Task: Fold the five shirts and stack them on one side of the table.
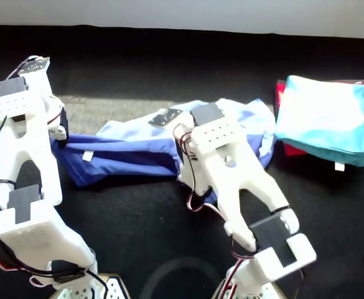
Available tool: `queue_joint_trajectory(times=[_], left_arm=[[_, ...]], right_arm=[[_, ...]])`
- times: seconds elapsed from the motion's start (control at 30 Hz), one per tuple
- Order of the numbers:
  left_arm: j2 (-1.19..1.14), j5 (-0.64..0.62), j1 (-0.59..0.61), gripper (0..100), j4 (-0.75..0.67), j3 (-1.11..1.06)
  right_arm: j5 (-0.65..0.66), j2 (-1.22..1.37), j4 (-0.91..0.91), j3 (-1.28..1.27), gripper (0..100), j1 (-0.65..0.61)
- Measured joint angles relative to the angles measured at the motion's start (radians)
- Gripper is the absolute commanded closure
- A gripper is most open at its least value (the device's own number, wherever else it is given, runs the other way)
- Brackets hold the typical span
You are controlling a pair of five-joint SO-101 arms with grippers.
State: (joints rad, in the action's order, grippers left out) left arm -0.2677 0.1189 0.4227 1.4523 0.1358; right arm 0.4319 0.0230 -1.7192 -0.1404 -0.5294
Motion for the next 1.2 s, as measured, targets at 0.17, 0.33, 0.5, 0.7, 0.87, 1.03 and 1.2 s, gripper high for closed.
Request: queue_joint_trajectory(times=[0.17, 0.33, 0.5, 0.7, 0.87, 1.03, 1.2], left_arm=[[0.000, 0.000, 0.002, 99, 0.000, 0.000], [0.000, 0.000, 0.002, 99, 0.000, 0.000], [0.000, 0.000, 0.002, 99, 0.000, 0.000], [0.000, 0.000, 0.002, 99, 0.000, 0.000], [0.000, 0.000, 0.002, 99, 0.000, 0.000], [0.000, 0.000, 0.002, 99, 0.000, 0.000], [0.000, 0.000, 0.002, 99, 0.000, 0.000]], right_arm=[[0.029, -0.071, 0.176, -0.215, 99.2, 0.000], [0.029, -0.074, 0.466, -0.419, 99.1, 0.000], [0.003, -0.077, 0.468, -0.451, 84.4, -0.002], [-0.052, -0.083, 0.258, -0.298, 81.8, -0.002], [-0.052, -0.083, 0.236, -0.242, 81.8, -0.002], [-0.055, -0.052, 0.354, -0.293, 81.4, 0.072], [-0.075, 0.032, 0.384, -0.307, 80.8, 0.100]])
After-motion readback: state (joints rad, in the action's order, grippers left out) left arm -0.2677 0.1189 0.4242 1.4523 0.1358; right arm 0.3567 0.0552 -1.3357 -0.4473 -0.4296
